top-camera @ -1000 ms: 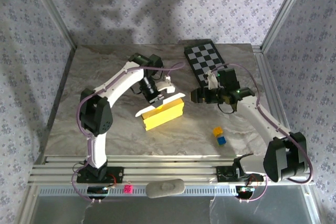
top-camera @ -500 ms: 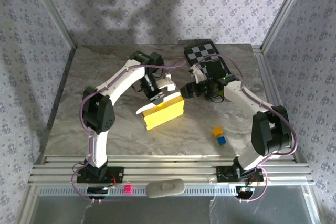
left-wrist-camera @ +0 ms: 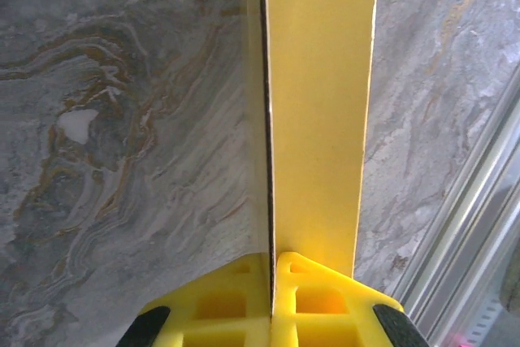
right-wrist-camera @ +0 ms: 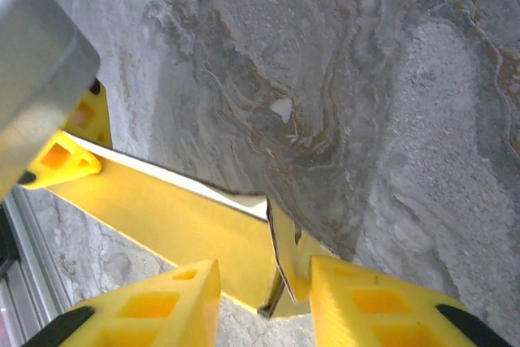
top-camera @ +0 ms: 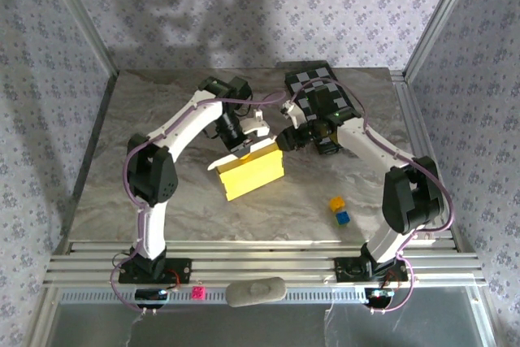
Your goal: Fold the paper box
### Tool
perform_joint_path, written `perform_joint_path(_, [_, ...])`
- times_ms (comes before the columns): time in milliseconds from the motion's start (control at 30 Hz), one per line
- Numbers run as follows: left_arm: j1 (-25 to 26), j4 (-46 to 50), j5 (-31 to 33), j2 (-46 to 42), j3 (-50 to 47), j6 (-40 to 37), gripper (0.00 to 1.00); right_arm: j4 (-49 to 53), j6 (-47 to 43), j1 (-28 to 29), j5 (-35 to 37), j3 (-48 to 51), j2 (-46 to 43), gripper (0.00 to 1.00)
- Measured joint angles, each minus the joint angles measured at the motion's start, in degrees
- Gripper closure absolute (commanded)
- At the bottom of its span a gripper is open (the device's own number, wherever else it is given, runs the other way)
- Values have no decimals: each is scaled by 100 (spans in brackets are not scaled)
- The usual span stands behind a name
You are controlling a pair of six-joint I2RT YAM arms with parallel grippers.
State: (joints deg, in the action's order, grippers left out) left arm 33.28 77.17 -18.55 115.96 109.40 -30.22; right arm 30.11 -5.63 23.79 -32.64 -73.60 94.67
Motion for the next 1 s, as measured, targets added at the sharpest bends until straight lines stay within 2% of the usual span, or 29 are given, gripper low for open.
perform_joint_path(267, [0, -111, 116, 2, 0, 0, 100, 168, -87, 61, 457, -98, 0, 69])
perform_joint_path(533, [26, -157, 146, 2, 0, -2, 100, 223, -153, 85, 942, -389, 4, 63])
perform_joint_path(1000, [26, -199, 146, 4, 0, -24, 100, 494, -385, 245, 990, -542, 291, 58])
